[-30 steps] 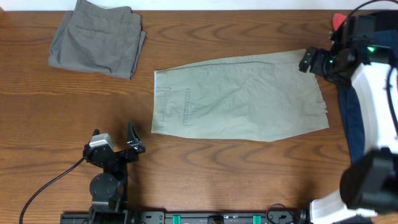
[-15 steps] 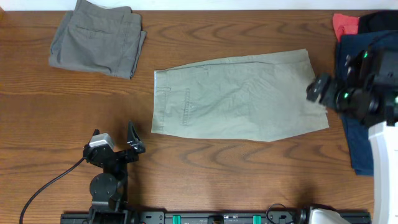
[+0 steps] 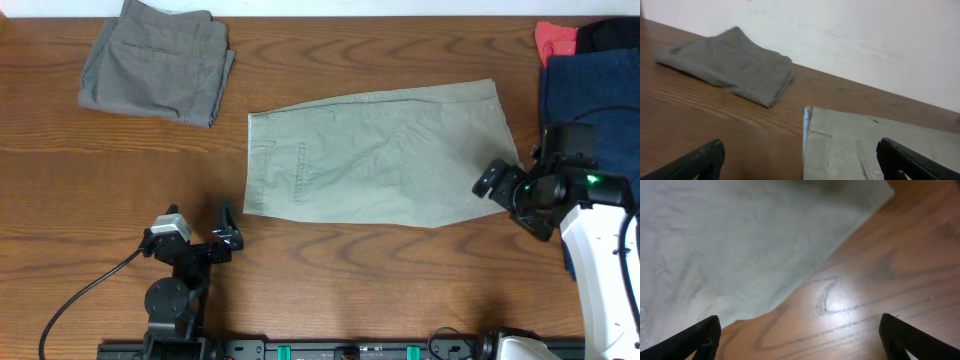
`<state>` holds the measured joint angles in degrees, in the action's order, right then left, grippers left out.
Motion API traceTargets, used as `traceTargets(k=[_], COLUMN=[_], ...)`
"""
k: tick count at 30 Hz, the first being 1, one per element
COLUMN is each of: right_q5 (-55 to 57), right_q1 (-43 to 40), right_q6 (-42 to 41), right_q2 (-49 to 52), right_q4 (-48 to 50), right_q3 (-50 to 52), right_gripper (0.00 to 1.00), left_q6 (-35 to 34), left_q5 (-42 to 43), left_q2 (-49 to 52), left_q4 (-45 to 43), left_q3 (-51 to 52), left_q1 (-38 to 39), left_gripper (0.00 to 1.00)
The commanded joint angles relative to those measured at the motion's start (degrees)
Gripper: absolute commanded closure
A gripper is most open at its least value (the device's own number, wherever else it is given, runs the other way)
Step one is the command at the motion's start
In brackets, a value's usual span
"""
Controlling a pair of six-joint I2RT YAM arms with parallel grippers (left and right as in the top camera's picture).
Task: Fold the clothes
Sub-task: 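Reach the left gripper to the shorts' left waistband edge and grasp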
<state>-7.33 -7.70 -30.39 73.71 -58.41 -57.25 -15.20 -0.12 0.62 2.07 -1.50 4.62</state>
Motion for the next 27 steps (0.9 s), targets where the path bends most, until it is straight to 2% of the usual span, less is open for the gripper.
traceTargets(k=[1, 7, 13, 17, 21, 24, 27], right_q5=[-0.24, -0.22, -0.24, -0.22, -0.83, -1.25, -1.97], right_q1=[0.59, 0.59, 0.59, 0.59, 0.59, 0.59, 0.61], right_q6=[-3.93, -3.89, -3.89, -3.87, -3.89, -3.85, -1.75], right_q2=[-0.09, -0.09, -0.09, -0.09, -0.09, -0.09, -0.09], right_q4=[1.03, 1.31, 1.53, 2.1, 2.36, 2.23, 1.07], right_q3=[1.66, 1.92, 1.92, 1.92, 1.92, 1.92, 1.92], right_gripper=[0.01, 0.01, 0.01, 0.01, 0.01, 0.01, 0.01], left_q6=[-1.68, -1.84, 0.63, 7.43, 13.03, 15.78, 16.0], left_q5=[3.32, 14.67, 14.45, 14.45, 14.45, 14.43, 14.73], left_q2=[0.22, 0.85, 7.34, 21.18, 38.75, 52.54, 64.06], left_q4=[1.86, 0.66, 5.55, 12.74, 26.51, 36.76, 40.35], left_q3=[1.27, -0.9, -11.34, -24.81, -40.13, -50.45, -56.24], left_q1=[0.07, 0.07, 0.07, 0.07, 0.07, 0.07, 0.07], left_gripper=[0.02, 0.02, 0.02, 0.02, 0.02, 0.02, 0.02])
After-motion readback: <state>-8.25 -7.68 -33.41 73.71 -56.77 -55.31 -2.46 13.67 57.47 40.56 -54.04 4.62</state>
